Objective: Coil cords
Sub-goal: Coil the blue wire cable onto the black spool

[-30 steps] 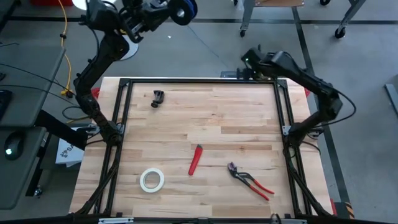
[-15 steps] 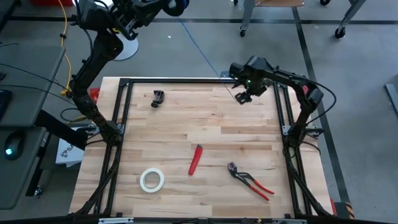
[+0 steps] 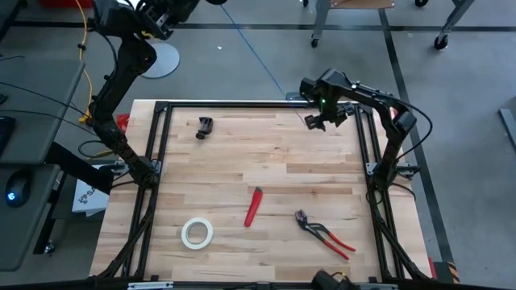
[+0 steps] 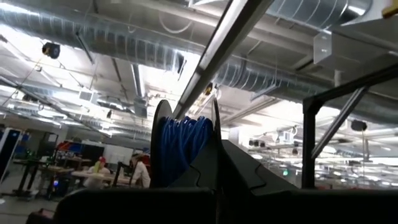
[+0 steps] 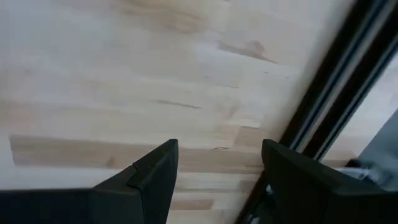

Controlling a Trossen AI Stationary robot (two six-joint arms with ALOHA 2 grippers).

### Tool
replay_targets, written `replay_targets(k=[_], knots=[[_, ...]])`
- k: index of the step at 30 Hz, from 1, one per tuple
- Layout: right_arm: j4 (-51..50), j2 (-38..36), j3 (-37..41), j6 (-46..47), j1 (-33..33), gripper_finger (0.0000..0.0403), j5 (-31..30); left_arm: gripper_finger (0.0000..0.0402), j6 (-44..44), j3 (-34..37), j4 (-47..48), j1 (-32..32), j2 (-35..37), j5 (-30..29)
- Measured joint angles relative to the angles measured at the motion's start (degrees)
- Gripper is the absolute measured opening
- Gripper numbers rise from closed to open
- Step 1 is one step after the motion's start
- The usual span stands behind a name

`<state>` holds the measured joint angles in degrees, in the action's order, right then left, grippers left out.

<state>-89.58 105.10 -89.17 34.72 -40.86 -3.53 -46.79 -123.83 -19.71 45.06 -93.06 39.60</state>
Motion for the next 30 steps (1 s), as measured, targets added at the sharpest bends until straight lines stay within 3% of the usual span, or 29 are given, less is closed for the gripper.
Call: replay_targets(k=[5, 10, 13, 17, 23, 26, 30], knots=[[1.81, -0.02, 0.02, 9.77, -4.52, 0.0226, 0.36, 0.0000, -0.11, 0.00, -0.94, -0.17, 0.13, -0.28], [9.40, -1.82, 0.04, 35.99, -10.18, 0.0226, 2.11, 0.0000, -0.71, 0.00, -1.15, -1.36, 0.22, 1.32], [15.28, -3.77, 0.04, 45.78, -12.34, 0.0226, 2.10, 0.0000, -2.36, 0.00, -1.10, -1.79, 0.22, 2.32], [14.23, -5.10, 0.04, 53.25, -13.93, 0.0226, -3.11, 0.0000, -4.51, 0.00, -2.69, -2.03, 0.22, 2.28], [-1.35, -5.40, 0.16, 59.04, -15.10, 0.0225, -13.75, 0.0000, -7.31, -0.02, -3.98, -2.16, 0.26, 5.56], [2.38, -8.48, 2.72, 55.87, -15.54, 0.0218, -16.53, 0.0000, -8.15, -0.02, -3.94, -2.32, 0.24, 6.22], [0.92, -11.97, 5.98, 59.51, -17.07, 0.0207, -18.07, 0.0000, -8.05, -0.02, -3.64, -2.45, 0.24, 6.19]])
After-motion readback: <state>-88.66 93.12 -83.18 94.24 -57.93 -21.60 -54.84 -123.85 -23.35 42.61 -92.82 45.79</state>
